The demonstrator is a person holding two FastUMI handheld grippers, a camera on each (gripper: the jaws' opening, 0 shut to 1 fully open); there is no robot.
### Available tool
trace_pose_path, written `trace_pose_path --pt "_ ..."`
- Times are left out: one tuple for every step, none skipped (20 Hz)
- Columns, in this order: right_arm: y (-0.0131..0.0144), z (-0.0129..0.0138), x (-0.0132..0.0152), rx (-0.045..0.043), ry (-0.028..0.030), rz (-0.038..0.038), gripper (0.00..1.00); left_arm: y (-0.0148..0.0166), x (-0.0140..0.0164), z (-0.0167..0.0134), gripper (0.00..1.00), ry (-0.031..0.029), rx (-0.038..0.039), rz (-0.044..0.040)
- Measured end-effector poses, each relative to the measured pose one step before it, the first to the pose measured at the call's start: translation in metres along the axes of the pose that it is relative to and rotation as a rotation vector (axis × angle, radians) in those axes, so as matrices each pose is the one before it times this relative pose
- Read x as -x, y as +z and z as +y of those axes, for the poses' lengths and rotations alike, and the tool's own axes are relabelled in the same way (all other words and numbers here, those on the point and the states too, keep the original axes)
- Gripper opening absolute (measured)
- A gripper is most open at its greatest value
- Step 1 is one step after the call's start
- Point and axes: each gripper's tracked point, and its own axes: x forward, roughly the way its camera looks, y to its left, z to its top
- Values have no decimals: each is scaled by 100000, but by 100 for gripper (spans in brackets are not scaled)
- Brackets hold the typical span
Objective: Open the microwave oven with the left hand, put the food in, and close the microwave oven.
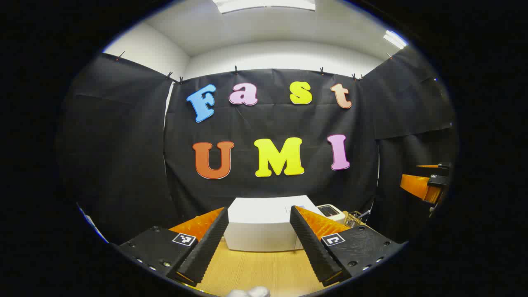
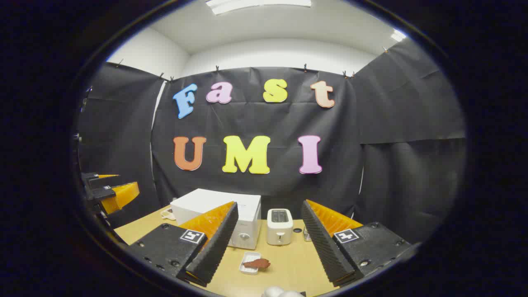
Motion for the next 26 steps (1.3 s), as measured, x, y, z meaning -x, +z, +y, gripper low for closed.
trace_pose_path --pt "-42 -101 -326 433 -173 -47 99 -196 -306 -57 94 161 -437 250" --pt "37 -123 -984 183 -72 245 99 -169 -319 -7 94 424 -637 101" --pt "38 -33 -884 -301 133 197 99 -122 -329 31 94 291 -665 200" --pt "-116 -8 -201 -346 165 204 99 -255 -231 -70 94 232 -81 337" --pt "-84 -217 13 -249 -63 32 99 -188 -280 -35 84 -45 533 268" --pt "14 -134 -171 79 59 72 99 -53 -150 -46 94 34 482 117" --pt "-121 -118 -119 274 -221 201 99 -81 -211 -3 94 280 410 148" --pt "20 -93 -185 157 -77 106 99 4 -244 45 94 205 193 182" --pt "55 30 -210 -60 76 -2 90 -44 -261 75 94 353 -68 70" --pt "-16 82 -210 -76 258 12 90 -110 -218 68 94 70 -39 -379" --pt "-55 -86 -153 -35 -143 -175 99 -49 -152 -23 94 66 -182 -161" --pt "41 -112 -174 -32 -538 109 99 -244 -190 14 94 93 -464 -17" --pt "14 -70 -55 -175 -324 -297 99 -357 -285 -99 94 -175 -398 155" --pt "148 29 -110 -385 20 -464 91 -543 -278 -304 94 -641 23 1015" --pt "-145 -75 -89 -57 -177 28 99 -660 -262 -415 84 -701 234 949" --pt "-130 -111 -24 116 113 239 99 -428 -342 -195 95 -413 386 712" --pt "66 -93 -32 185 100 -34 99 -471 -556 -436 94 -755 365 268" --pt "192 -275 -108 340 -201 -242 90 -553 -439 -501 94 -593 61 90" --pt "115 -364 3 363 -549 -182 90 -729 -582 -507 95 -564 287 383" --pt "136 -361 -24 357 -426 -255 99 -978 -461 -559 94 -823 1082 1274" --pt "104 -374 -34 395 -642 -398 99 -636 -635 -735 95 -1334 943 490" --pt "-9 -500 -167 725 -763 362 99 -697 -585 -709 95 -877 685 693" --pt "-247 -530 -63 344 -833 612 99 -888 -560 -716 94 -1119 663 896" --pt "-32 -411 -86 -125 -769 474 99 -773 -677 -765 95 -1133 425 242" --pt "56 -369 -91 -266 -797 221 99 -827 -658 -697 95 -1023 479 249" --pt "26 -329 -92 -189 -696 -92 99 -826 -834 -592 95 -811 -124 -19"
